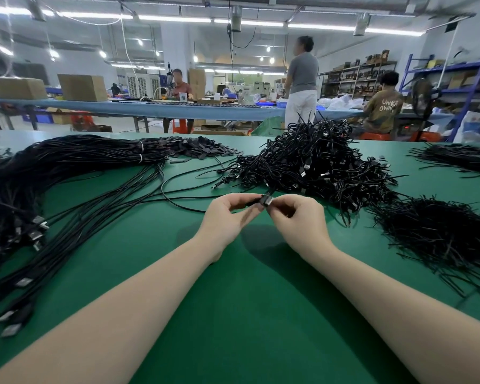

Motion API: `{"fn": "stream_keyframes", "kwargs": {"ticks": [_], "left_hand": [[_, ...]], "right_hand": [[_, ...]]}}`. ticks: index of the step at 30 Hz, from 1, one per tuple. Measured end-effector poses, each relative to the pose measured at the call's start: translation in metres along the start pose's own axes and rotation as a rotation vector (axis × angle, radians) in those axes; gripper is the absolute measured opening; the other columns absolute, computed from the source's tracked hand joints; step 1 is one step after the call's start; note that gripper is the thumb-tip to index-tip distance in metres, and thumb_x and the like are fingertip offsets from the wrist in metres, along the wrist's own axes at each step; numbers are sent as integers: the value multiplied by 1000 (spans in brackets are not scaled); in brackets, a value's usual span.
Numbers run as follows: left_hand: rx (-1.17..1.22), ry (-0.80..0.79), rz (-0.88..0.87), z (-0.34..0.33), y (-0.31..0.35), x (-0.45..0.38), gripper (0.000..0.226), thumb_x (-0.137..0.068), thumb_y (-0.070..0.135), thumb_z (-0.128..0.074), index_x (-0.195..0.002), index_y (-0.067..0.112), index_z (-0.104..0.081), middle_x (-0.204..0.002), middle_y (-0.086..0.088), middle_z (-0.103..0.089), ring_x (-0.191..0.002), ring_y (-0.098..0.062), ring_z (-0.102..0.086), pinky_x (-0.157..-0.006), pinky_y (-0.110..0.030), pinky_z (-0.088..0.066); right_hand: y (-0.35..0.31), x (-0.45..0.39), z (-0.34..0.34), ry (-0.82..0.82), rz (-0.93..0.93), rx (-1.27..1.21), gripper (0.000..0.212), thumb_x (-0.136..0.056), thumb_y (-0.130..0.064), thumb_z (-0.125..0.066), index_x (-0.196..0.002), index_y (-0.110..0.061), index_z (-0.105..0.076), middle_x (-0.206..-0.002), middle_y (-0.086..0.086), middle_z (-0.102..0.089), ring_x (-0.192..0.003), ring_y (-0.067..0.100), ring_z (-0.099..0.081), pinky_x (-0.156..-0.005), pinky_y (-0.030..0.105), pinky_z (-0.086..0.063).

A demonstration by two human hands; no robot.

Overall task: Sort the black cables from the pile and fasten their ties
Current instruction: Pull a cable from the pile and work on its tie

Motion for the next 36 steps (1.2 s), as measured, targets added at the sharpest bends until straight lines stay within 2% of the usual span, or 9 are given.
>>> {"fn": "stream_keyframes", "kwargs": {"ticks": [4, 7, 10, 13, 16, 20, 26, 31, 36], "left_hand": [[-17, 75, 19, 2, -2, -3, 12, -83, 32, -74, -90, 23, -70, -83, 12, -73, -78, 1, -65, -68, -8, -47], [-24, 66, 107, 2, -1, -6, 32, -80, 42, -73, -103, 21, -65, -89, 7, -73, -82, -5, -65, -72, -17, -47], [107, 54, 204, 4, 4, -8, 34, -82, 30, -71, -112, 22, -56, -79, 4, -68, -68, -10, -60, -59, -21, -42], [179, -11, 216, 7, 7, -7, 12, -92, 17, -59, -100, 26, -61, -72, 6, -63, -60, -8, -52, -52, -21, -32], [111, -23, 179, 6, 9, -4, 30, -92, 6, -47, -88, 27, -69, -70, 10, -65, -54, -2, -50, -47, -15, -35], [43, -107, 65, 4, 8, 2, 43, -87, -12, -54, -97, 27, -70, -84, 4, -71, -75, -2, -63, -69, -10, -48], [69, -6, 50, 1, 6, 2, 17, -81, 11, -74, -97, 14, -73, -103, -14, -70, -91, -12, -60, -92, -24, -49], [31, 28, 129, 1, 6, 0, 28, -84, 31, -71, -103, 12, -67, -73, 10, -68, -62, -1, -57, -57, -14, -41], [126, -48, 236, 6, 11, -2, 53, -79, 40, -73, -123, 33, -46, -79, 3, -72, -69, -11, -60, -68, -27, -41]], "right_hand": [[-8, 3, 2, 78, 239, 130, 11, -83, -3, -67, -84, -10, -75, -73, -5, -64, -67, 0, -55, -67, 16, -46], [-14, 2, 6, 80, 458, 235, 12, -80, 5, -66, -84, -3, -74, -70, 8, -64, -67, 24, -60, -64, 38, -52], [-19, 2, 7, 50, 705, 392, 14, -75, 10, -65, -85, 3, -73, -69, 15, -61, -62, 34, -58, -60, 40, -52], [-19, 3, 4, 69, 694, 385, 16, -75, 10, -67, -87, 2, -73, -70, 14, -61, -62, 34, -58, -61, 39, -51], [-14, 5, 2, 79, 581, 314, 11, -78, 6, -70, -86, 0, -73, -70, 11, -62, -66, 32, -59, -64, 38, -51], [-8, 4, 3, 115, 391, 211, 8, -82, -4, -70, -87, -7, -75, -73, 6, -65, -71, 23, -60, -66, 39, -53], [-11, 3, 2, 106, 412, 190, 10, -81, 2, -67, -82, -6, -73, -70, 6, -64, -67, 22, -58, -62, 40, -51], [-16, 3, 3, 127, 508, 207, 6, -82, 3, -66, -80, 0, -71, -67, 10, -60, -65, 28, -56, -60, 40, -50], [-19, 3, 7, 154, 730, 345, 10, -79, 9, -65, -84, 3, -72, -68, 12, -60, -62, 31, -57, -63, 37, -50]]}}
Point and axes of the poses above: each hand's wrist, its own x-axis away from the middle knuckle, its own z-axis out of the back of the hand, y = z × x, the point moved 1 cm from there along -x, towards the middle knuckle
